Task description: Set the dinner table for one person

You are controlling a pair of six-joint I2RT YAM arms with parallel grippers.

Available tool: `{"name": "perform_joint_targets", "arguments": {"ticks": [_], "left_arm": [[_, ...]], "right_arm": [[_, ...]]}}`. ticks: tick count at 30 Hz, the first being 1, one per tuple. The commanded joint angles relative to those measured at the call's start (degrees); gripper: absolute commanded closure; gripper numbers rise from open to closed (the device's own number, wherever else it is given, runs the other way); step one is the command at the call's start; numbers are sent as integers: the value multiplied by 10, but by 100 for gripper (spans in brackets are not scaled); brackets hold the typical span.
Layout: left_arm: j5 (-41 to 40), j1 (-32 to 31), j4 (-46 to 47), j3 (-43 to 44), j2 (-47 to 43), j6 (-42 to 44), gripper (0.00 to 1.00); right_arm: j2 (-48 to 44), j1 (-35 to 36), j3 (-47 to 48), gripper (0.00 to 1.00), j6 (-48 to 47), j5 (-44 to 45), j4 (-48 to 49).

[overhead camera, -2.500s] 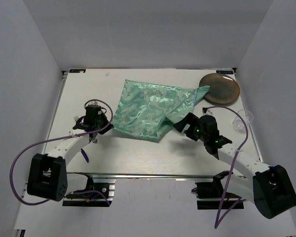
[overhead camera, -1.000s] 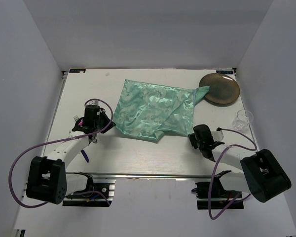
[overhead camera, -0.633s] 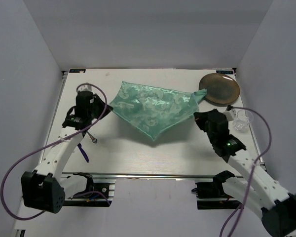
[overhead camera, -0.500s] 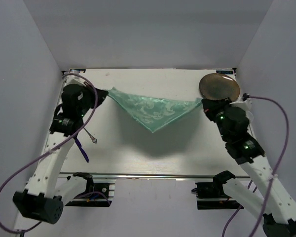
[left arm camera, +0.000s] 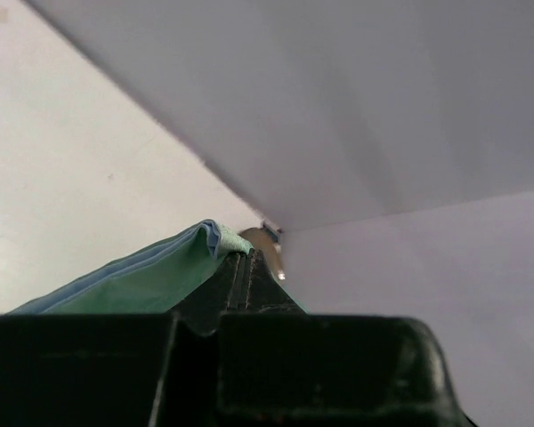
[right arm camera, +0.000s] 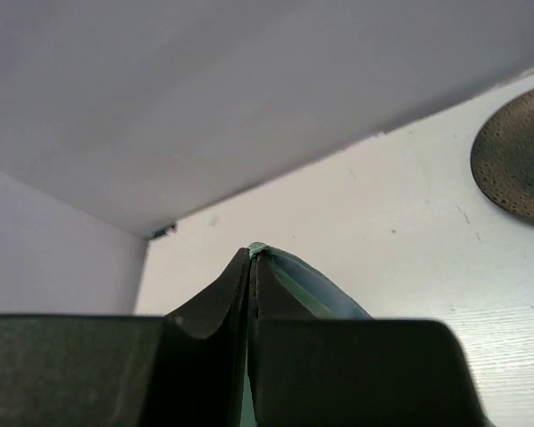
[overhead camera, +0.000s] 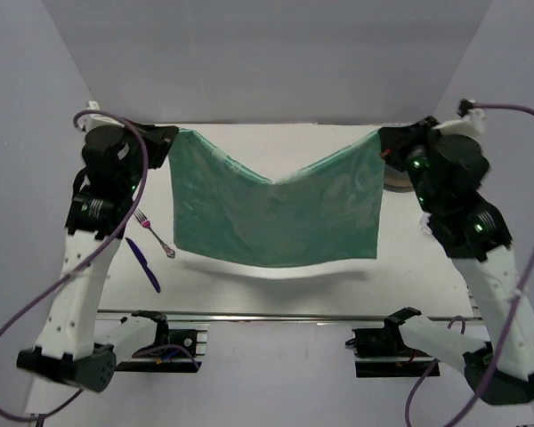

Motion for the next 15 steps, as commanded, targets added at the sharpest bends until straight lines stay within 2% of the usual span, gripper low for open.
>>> {"name": "perform_joint_targets", "arguments": {"ticks": [1,8,11,15], "left_arm": [[-12,8,-19,24,55,-8,100],[-18,33,29,140,172,44,100],[3,44,61,217,221,74,100],[40,57,117,229,263,111,100]], "right_arm": [[69,-7,30,100,-42,-16,-10],[198,-56,140,100,-80,-58,7],[261,-82,248,100,-105,-60,-4],[346,-123,350,100,-141,-108,-27]]}}
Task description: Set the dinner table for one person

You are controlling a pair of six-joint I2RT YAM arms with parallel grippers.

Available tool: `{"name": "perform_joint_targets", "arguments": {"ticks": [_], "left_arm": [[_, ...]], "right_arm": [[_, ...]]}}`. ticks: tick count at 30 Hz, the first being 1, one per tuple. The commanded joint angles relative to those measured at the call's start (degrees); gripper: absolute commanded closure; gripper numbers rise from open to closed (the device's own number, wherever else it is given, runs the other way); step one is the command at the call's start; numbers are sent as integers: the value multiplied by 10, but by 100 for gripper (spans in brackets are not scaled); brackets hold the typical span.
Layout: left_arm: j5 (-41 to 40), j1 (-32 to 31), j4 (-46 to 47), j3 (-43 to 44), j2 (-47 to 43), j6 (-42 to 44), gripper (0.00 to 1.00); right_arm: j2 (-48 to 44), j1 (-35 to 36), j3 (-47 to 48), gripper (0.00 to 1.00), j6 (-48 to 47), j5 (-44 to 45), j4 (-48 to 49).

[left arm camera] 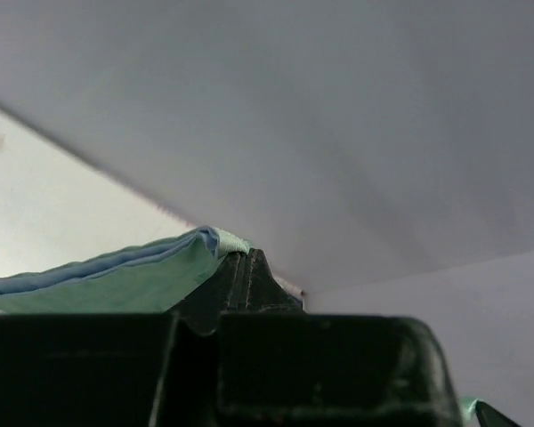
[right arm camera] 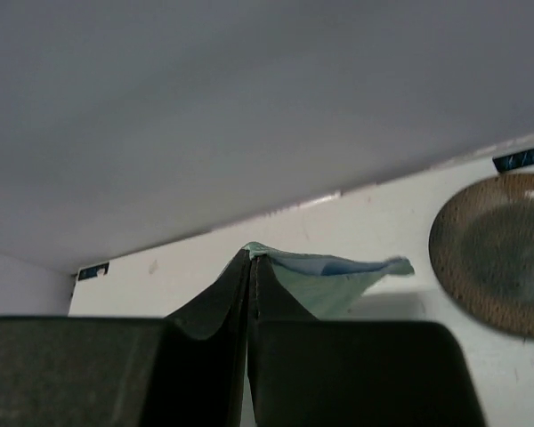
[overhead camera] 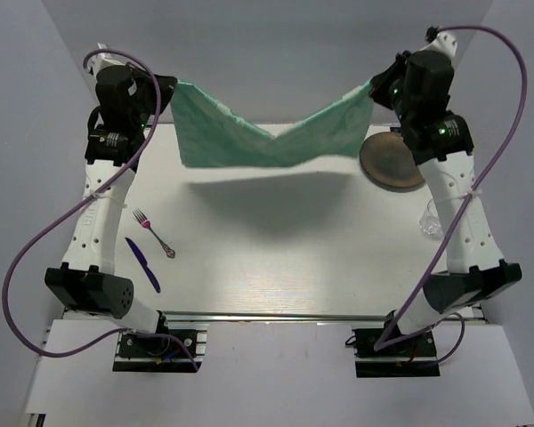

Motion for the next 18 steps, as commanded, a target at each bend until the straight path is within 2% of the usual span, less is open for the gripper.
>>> {"name": "perform_joint_targets", "arguments": {"ticks": [1,2,5,6,7,12,13,14,15,16,17,18], "left_arm": [[30,11,99,0,-5,46,100],[30,11,120,-22,-15,49,100],[23,16,209,-172,-75,47,100],[23,16,230,-213,-92,45,100],[23,16,270,-290,-118,45,100],[19,16,308,-488,-168,26,100],[13,16,306,-549,-173,24,95],[13,16,299,-577,-185,20,52],[-9,16,271,-620,-194,15,25],[-26,16,253,-634,-204,9,2],[-37,16,219,-645,-224,2,2],[-49,16,167,-648,-235,3,2]], "right_arm": [[43,-38,70,100,-51,-58,15],[44,-46,62,100,-53,-73,21],[-7,-58,-81,100,-40,-94,89],[-28,-66,-135,100,-24,-98,120],[-68,-69,-234,100,-12,-108,170],[-176,-80,-484,100,57,-126,260],[-191,-83,-561,90,70,-129,277],[-208,-84,-601,74,80,-133,285],[-249,-85,-680,53,101,-135,295],[-273,-85,-718,31,111,-138,319],[-321,-85,-751,18,117,-143,328],[-345,-85,-778,11,120,-143,331]]}}
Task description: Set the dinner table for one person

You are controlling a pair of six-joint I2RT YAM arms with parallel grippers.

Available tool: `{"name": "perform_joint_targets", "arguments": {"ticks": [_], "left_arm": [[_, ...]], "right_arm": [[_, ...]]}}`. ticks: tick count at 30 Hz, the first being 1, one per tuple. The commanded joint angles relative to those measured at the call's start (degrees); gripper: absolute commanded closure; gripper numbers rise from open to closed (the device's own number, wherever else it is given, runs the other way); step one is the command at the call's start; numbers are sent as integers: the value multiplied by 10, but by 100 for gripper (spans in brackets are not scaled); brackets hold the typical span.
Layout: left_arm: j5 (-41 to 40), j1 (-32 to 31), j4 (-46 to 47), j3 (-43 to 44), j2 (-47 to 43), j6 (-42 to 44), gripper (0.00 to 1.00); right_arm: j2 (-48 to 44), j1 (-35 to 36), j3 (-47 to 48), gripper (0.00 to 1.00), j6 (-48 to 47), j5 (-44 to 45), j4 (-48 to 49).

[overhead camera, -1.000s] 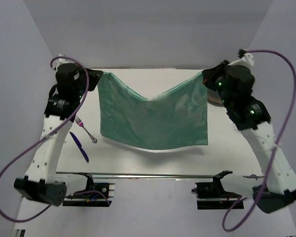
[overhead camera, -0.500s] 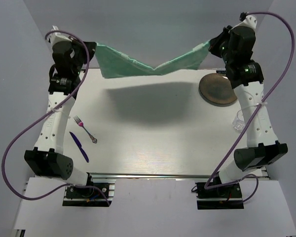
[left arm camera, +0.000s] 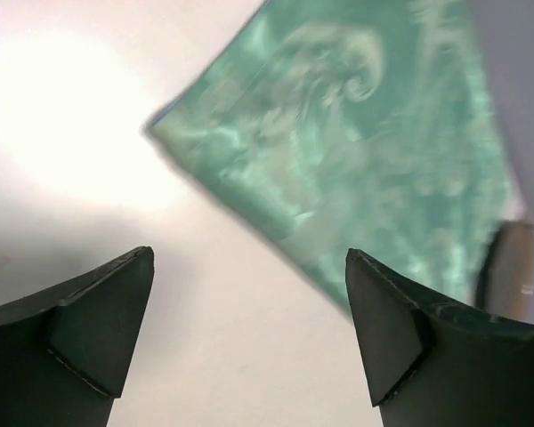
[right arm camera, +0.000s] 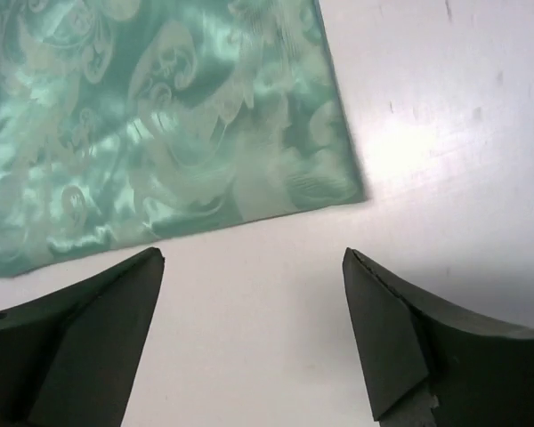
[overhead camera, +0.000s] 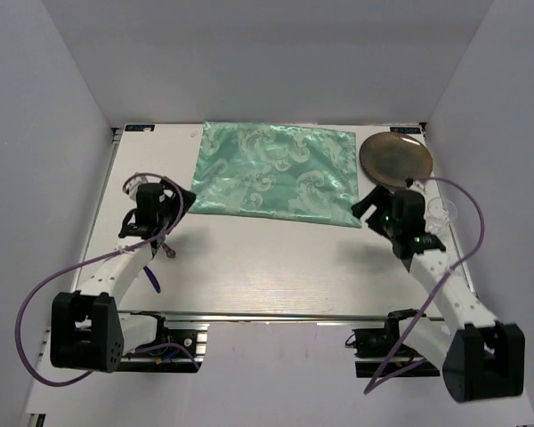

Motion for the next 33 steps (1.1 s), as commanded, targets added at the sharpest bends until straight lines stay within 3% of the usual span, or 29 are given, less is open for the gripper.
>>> {"name": "perform_joint_targets", "arguments": {"ticks": [1,5,8,10,13,17,18,22,24,31,33], "left_arm": [[-60,3,-89,-5,-72,-7,2],[-129,-3,-188,28,-140,12,2],[-101,-9,-160,45,-137,29,2],[-65,-9,-126,58,-90,37,2],[22,-9,-80,138,50,81,2],[130,-9,-129,341,262,107,2],[142,-14,-132,364,329,110,2],[161,-19,-194,477,459,118,2],[142,-25,-218,509,489,116,2],[-42,-31,-297,402,486,0,2],[-59,-31,-298,375,481,-28,2]], "right_arm": [[-105,-2,-86,11,36,-14,87],[-119,-1,-92,11,-11,-4,46],[-38,-3,-40,11,-59,-18,26],[19,2,-5,11,-88,-34,30],[187,6,106,11,-108,-64,-26],[299,28,218,11,-119,-47,-77],[318,38,229,11,-123,-43,-81],[430,57,302,11,-138,11,-130],[449,64,320,11,-142,12,-130],[532,73,399,11,-159,29,-178],[542,78,409,11,-170,33,-185]]}}
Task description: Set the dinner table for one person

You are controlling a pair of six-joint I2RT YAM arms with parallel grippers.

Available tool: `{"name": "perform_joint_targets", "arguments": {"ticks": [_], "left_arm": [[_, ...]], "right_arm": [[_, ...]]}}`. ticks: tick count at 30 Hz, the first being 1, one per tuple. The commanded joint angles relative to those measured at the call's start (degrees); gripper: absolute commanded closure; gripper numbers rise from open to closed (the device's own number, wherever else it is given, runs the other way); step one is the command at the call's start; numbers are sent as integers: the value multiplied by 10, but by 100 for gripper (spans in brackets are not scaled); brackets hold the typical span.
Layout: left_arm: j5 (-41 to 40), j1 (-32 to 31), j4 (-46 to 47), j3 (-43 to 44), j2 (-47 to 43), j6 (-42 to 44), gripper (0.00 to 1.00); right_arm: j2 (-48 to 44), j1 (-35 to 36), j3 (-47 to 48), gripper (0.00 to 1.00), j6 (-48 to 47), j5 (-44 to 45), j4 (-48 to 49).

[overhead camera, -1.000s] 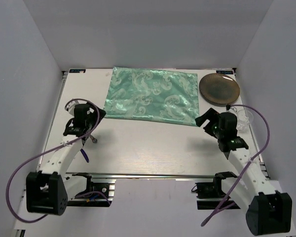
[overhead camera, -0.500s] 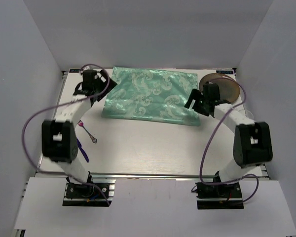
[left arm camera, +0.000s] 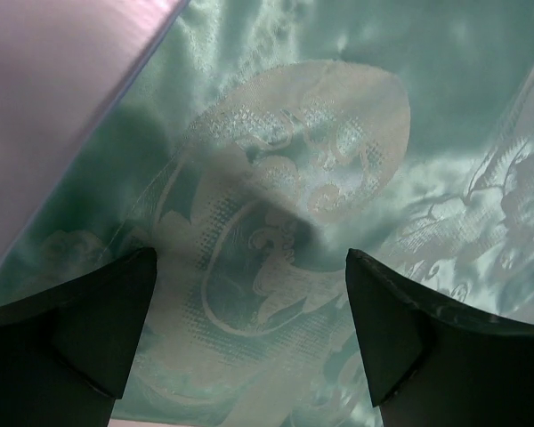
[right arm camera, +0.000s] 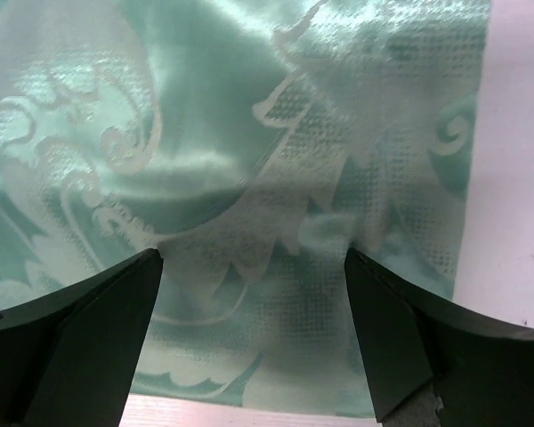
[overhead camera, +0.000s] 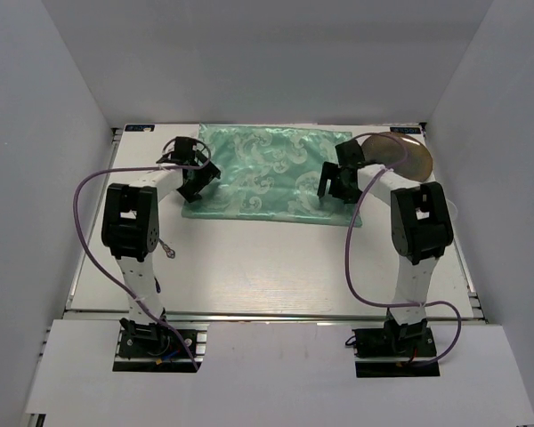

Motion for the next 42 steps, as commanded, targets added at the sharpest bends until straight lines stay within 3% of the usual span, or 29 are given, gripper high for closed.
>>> {"name": "perform_joint_targets", "arguments": {"ticks": [1,19,34,42], "left_arm": [[-101,-4,-92,-71,-4,-62,2],[-128,-4,-103,-128,-43,-83,2],[-113,2,-111,-91,-40,-69,2],[-111,2,-113,-108,-127,-77,2]], "right_arm": [[25,2,27,11,-27,23,-48],[7,8,-10,11,-14,-8,-22],[-51,9,-79,11,23,-24,13],[-39,6,-28,11,-15,-44,14]]}}
